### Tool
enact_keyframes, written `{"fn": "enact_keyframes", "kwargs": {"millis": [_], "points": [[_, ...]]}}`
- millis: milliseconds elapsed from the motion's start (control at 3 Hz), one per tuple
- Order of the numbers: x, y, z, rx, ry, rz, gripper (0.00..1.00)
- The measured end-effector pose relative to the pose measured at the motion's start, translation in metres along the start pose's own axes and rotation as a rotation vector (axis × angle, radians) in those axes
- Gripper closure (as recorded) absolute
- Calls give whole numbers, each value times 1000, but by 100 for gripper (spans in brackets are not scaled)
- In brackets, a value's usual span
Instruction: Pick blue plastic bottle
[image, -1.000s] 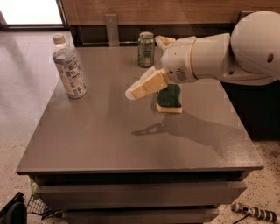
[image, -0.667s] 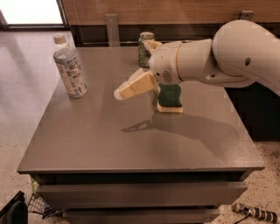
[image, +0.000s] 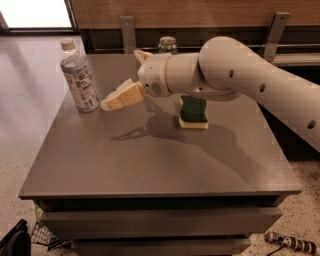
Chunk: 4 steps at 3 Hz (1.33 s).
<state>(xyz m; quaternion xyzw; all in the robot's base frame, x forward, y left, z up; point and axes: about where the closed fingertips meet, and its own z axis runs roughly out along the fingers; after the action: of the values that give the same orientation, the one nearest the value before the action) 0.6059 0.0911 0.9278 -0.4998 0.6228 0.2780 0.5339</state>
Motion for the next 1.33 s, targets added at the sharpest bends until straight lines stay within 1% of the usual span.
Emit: {"fn": "enact_keyframes", "kwargs": {"millis": [667, 1000, 1333], "points": [[-4, -14, 51, -12, -83, 43, 0], [-9, -9, 79, -46, -124, 58, 0], [-15, 0, 93, -74, -141, 61, 0]]}}
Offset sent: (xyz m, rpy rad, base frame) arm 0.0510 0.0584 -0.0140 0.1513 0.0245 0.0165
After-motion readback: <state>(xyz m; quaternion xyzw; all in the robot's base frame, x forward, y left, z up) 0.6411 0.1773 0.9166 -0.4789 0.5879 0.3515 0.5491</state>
